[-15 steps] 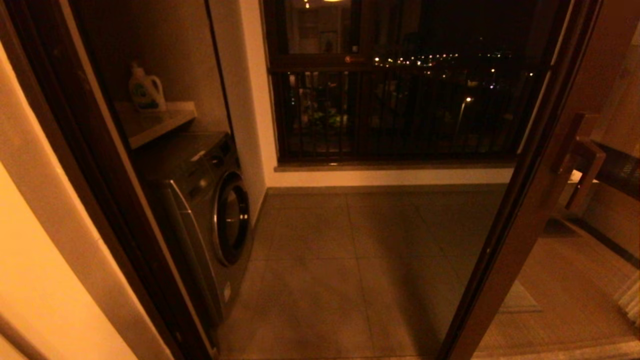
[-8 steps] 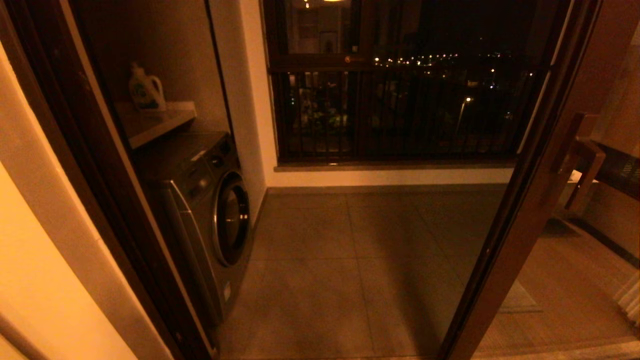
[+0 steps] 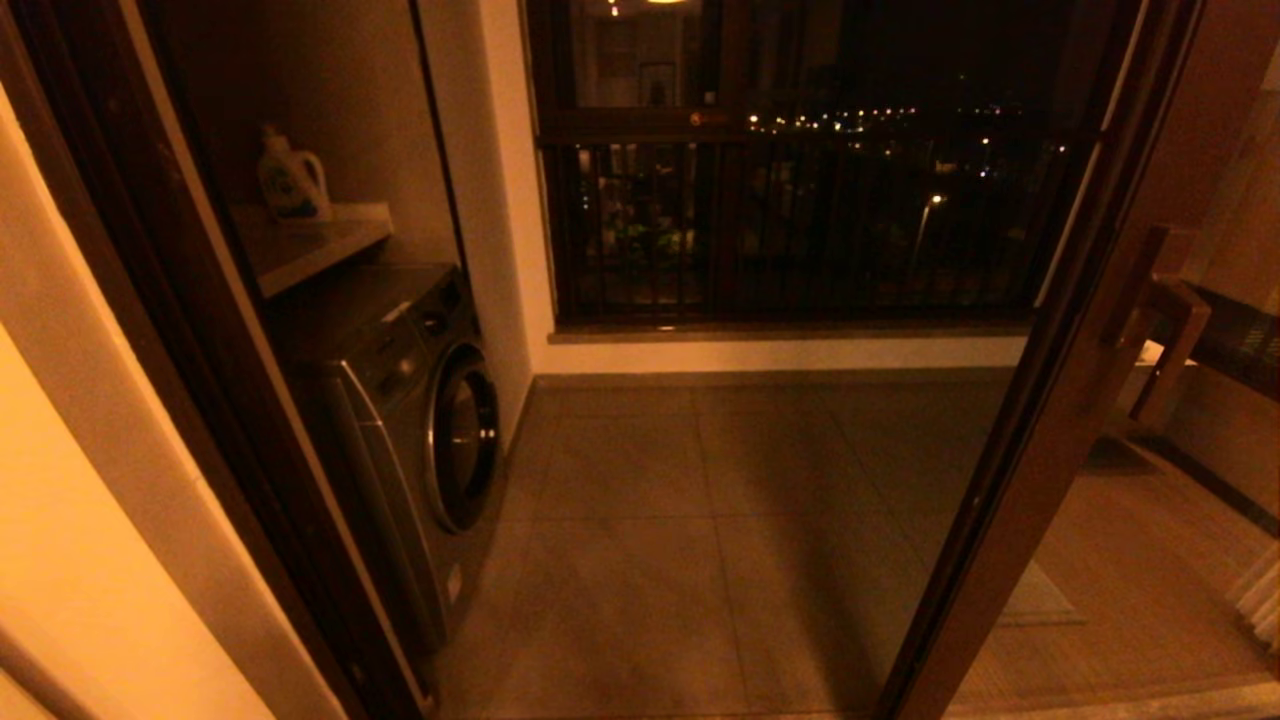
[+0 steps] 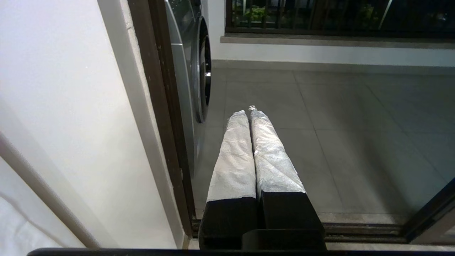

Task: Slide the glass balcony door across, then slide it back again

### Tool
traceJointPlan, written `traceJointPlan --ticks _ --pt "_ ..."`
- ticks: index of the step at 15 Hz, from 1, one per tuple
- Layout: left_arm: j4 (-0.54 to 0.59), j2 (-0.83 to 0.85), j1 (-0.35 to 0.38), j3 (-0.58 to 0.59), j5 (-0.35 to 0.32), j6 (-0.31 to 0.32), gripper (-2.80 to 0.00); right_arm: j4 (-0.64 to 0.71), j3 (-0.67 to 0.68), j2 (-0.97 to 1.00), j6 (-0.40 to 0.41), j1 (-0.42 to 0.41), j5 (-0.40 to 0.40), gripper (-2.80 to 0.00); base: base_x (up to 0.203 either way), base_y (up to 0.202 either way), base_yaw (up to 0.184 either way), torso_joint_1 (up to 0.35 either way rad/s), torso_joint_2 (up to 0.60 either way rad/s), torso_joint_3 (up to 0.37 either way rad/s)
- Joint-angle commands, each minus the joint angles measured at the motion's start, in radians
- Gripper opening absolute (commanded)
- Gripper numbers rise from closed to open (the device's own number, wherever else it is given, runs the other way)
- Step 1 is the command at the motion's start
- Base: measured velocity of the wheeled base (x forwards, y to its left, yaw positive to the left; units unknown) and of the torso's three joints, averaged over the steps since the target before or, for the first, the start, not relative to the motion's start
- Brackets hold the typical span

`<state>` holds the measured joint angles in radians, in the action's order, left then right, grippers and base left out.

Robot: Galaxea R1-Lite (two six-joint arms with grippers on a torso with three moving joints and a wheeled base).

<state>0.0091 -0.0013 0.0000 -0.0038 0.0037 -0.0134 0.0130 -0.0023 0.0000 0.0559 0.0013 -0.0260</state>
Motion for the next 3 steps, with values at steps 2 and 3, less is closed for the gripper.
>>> traceJointPlan --ticks 2,3 --pt "0.000 0.001 0.000 0.000 0.001 0.000 -2.80 -0.002 0.001 0.002 -0.017 0.000 0.004 -2.80 0.000 0.000 0.000 0.000 0.00 0.000" --pt "0.001 0.001 0.000 0.001 0.001 0.000 -2.80 -0.002 0.001 0.002 -0.019 0.000 0.004 -2.80 0.000 0.000 0.000 0.000 0.00 0.000"
